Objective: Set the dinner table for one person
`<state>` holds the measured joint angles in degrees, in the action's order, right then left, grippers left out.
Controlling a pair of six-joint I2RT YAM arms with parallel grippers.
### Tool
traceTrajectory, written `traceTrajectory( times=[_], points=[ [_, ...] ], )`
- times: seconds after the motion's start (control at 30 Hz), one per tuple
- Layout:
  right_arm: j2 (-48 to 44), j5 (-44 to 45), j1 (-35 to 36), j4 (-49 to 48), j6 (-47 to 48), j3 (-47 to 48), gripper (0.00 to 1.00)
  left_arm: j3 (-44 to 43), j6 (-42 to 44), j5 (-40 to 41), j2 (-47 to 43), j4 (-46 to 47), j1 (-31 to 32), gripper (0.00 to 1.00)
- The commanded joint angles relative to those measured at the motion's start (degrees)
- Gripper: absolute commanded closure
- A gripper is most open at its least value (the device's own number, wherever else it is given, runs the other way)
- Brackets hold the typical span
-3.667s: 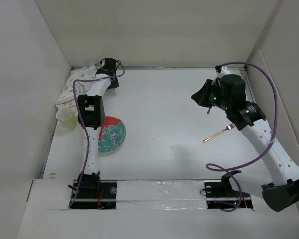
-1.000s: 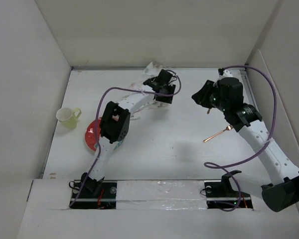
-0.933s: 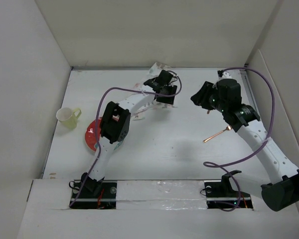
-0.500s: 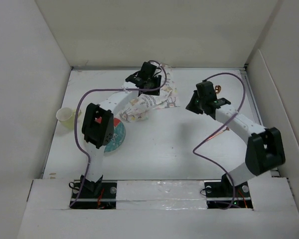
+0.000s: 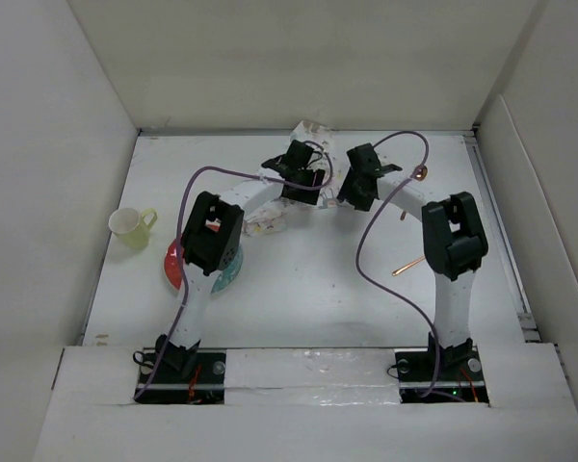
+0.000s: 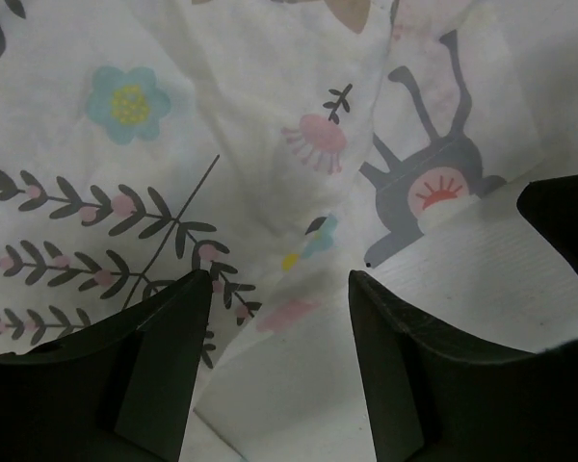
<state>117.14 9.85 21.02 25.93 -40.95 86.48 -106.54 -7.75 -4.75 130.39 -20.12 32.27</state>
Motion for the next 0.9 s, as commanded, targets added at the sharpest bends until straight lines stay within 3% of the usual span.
traceTrajectory(
  times=[0.0, 0.13, 0.3, 0.5, 0.6, 0.63, 0.7, 0.87],
  points=[
    [2.2, 2.5, 1.4, 4.4, -2.0, 6.1, 0.46, -3.6, 1.4, 0.1, 1.1, 0.9, 0.0, 0.46],
    [5.4, 3.7, 1.4, 7.4, -3.6, 9.2, 0.50, -3.1, 1.5, 1.9, 2.2, 1.4, 0.0, 0.56],
    [8.5, 4.8, 1.4, 10.6, -5.9, 11.7, 0.55, 1.6, -0.2, 2.2, 0.1, 4.4, -0.8, 0.99],
    [10.5, 4.9, 1.4, 11.2, -8.2, 12.9, 0.61, 11.5, -2.4, -1.3, -7.8, 12.6, -4.7, 1.00],
    [10.8, 4.9, 0.9, 10.6, -9.5, 13.3, 0.81, 11.4, -2.3, -1.3, -8.4, 12.5, -5.3, 1.00],
    [10.3, 4.5, 0.3, 10.1, -9.8, 13.0, 0.92, 11.4, -2.5, -1.1, -8.5, 12.3, -5.9, 1.00],
    [9.2, 3.4, -0.3, 6.2, -9.9, 10.7, 0.98, 12.8, -4.6, -1.6, -10.1, 13.3, -7.6, 1.00],
    [5.0, 1.7, -1.5, 2.7, -8.0, 9.2, 1.00, 14.2, -6.8, -6.8, -13.7, 15.1, -11.1, 1.00]
  ],
)
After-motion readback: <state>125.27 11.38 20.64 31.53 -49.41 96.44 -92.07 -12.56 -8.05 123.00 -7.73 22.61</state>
